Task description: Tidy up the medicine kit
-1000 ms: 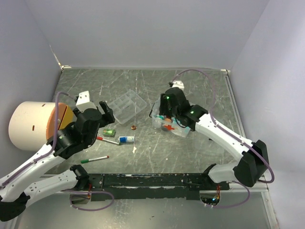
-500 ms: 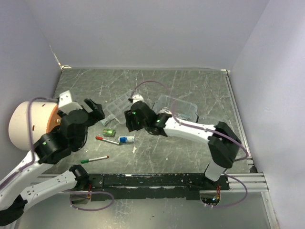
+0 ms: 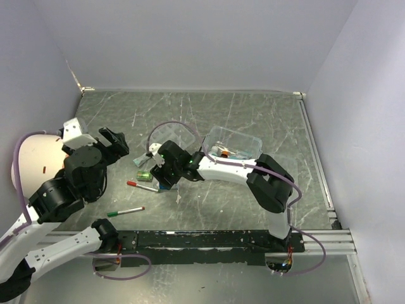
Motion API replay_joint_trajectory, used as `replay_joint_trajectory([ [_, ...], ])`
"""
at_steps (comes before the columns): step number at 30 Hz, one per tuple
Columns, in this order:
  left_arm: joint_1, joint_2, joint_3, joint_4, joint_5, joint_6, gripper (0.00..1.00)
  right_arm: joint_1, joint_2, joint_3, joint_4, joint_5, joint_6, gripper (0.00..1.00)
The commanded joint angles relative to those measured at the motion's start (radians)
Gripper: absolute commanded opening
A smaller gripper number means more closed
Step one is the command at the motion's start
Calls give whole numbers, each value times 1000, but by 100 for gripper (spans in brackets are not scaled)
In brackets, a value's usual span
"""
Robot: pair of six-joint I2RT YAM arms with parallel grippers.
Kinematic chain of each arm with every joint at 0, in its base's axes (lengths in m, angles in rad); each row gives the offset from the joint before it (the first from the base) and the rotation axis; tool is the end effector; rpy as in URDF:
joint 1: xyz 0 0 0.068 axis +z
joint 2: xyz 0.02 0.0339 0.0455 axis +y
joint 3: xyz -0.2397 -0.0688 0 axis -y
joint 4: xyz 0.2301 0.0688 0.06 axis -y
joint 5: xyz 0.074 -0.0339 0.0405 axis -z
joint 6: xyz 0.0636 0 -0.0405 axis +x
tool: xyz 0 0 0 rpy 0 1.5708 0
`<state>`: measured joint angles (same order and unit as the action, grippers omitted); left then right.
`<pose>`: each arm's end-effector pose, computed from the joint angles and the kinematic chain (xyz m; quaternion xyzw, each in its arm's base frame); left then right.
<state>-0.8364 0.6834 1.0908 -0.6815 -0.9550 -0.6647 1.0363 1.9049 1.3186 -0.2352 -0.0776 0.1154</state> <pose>0.1245 -0.0604 0.3811 -0.2158 0.7291 -0.0979 0.6421 0.2082 0.3614 0.1620 -0.4259 0.8268 0.2294 0.2870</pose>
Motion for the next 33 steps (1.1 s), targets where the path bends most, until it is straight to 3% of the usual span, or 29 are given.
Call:
replay_joint_trajectory([
  [1, 3, 7, -14, 7, -16, 19, 94, 3, 31, 46, -116, -104, -161, 54],
  [9, 4, 15, -29, 22, -12, 24, 93, 3, 65, 78, -199, -116, -236, 46],
  [19, 3, 17, -31, 23, -1, 25, 93, 3, 171, 154, -207, -59, -240, 47],
  [22, 4, 26, -29, 23, 0, 27, 93, 2, 164, 156, -201, -39, -235, 38],
  [25, 4, 29, -28, 23, 0, 28, 93, 4, 129, 144, -184, -23, -223, 28],
  [33, 4, 10, -38, 21, -14, 19, 92, -15, -113, 65, -113, 44, -206, 25],
])
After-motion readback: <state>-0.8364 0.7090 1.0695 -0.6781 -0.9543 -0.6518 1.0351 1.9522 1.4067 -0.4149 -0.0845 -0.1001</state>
